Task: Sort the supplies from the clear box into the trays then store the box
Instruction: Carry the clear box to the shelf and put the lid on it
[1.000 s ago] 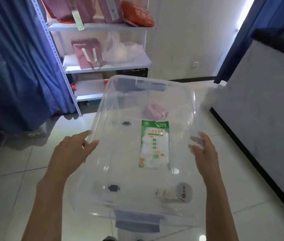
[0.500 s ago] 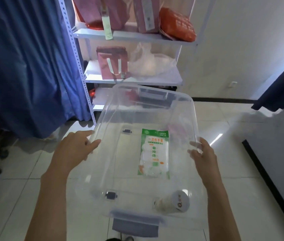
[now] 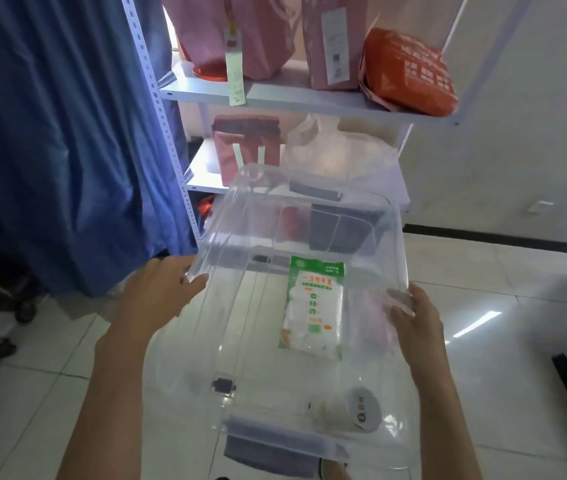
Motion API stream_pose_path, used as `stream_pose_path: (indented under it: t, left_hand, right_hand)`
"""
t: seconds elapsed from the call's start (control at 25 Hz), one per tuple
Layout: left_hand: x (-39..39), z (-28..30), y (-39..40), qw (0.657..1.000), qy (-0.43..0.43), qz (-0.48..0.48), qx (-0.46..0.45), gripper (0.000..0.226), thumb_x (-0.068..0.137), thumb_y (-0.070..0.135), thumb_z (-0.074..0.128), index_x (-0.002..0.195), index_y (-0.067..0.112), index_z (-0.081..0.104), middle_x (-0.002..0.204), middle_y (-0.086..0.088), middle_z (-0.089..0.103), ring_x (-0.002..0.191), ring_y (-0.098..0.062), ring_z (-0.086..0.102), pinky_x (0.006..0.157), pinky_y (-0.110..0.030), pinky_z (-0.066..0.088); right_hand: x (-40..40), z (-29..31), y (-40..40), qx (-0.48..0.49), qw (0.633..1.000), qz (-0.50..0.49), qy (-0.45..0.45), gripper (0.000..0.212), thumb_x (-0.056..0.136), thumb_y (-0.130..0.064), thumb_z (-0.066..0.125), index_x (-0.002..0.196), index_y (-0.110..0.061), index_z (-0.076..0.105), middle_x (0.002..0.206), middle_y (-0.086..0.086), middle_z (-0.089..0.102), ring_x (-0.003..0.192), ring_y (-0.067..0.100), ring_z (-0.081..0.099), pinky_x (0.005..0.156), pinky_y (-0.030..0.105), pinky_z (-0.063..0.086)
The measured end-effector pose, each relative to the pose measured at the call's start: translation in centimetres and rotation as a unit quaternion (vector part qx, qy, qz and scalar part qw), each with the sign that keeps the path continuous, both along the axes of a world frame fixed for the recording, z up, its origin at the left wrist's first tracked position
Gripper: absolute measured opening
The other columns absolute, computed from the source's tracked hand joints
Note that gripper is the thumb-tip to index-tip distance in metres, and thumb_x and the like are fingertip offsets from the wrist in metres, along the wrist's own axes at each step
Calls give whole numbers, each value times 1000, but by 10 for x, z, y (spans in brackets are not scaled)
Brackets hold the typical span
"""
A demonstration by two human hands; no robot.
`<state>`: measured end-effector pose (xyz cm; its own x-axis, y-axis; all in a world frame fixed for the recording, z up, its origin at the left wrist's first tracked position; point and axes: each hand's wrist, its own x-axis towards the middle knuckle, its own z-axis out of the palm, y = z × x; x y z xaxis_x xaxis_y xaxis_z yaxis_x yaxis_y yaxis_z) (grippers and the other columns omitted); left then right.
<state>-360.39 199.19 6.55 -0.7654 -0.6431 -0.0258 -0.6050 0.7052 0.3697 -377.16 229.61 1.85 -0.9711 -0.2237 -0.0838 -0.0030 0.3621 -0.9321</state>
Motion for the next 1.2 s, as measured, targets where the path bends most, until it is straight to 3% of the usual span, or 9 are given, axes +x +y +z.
stream_pose_path:
  t: [0.08,0.2,0.32,0.44,0.52,0.64,0.84,1.04,1.2]
  left_hand:
    - [-32,-5,0,999,-8,32,3,13,90,39,55,85,29,62,55,1,63,38,-5,57,46,-21,37]
    - [-78,-10,3,997,-15,79,-10,21,88,40,55,70,28,53,52,3,63,40,-5,56,50,-24,40]
    - [-111,-22,6,992,-18,120,-13,18,88,41,54,81,25,55,52,5,63,47,-2,56,58,-27,45]
    - [-129,-40,12,985,-13,167,32,19,89,47,53,96,29,52,52,9,62,54,-7,59,63,-32,49]
    - [-133,-51,14,979,-25,199,41,23,90,49,51,105,32,50,54,12,62,58,-7,60,66,-34,51]
    - [-133,-66,11,969,-47,237,45,27,92,48,50,109,28,50,58,12,63,59,-7,61,67,-32,50]
    - [-121,-92,-14,942,-98,304,104,22,91,46,52,101,27,48,60,9,66,59,-5,60,53,-25,39]
    - [-123,-114,-45,923,-90,349,136,20,91,41,54,93,23,45,58,8,64,61,-5,57,52,-23,33]
    - [-120,-141,-68,904,-77,376,188,23,90,46,53,94,26,42,59,8,67,67,-12,63,59,-27,41]
  right_hand:
    - [-50,-4,-11,-5,999,33,-10,33,91,1,50,115,-21,54,97,-6,61,85,4,60,62,15,45]
    - [-123,-5,-27,10,998,68,-9,35,92,1,49,118,-22,52,98,-5,62,81,-1,58,68,20,48]
    - [-181,-2,-45,25,994,103,11,38,91,-1,50,124,-18,53,85,-16,58,76,12,61,62,21,47]
    - [-227,-9,-66,44,989,143,17,44,89,-1,52,130,-16,52,79,-10,57,88,34,61,65,36,53]
    - [-247,-17,-83,45,985,167,19,46,87,0,52,130,-16,52,82,-4,58,81,31,60,63,34,49]
    - [-266,-36,-112,63,974,215,23,39,85,-2,52,119,-20,56,82,-5,60,69,14,54,60,26,43]
    - [-277,-66,-180,91,949,302,11,42,80,-6,50,112,-31,61,81,-1,64,71,22,58,65,39,50]
    - [-292,-87,-249,103,931,349,13,42,79,-12,52,118,-25,61,95,-2,68,80,14,63,71,34,53]
    - [-300,-102,-291,102,922,373,19,46,83,-3,51,126,-20,58,82,-8,63,60,0,53,55,8,43]
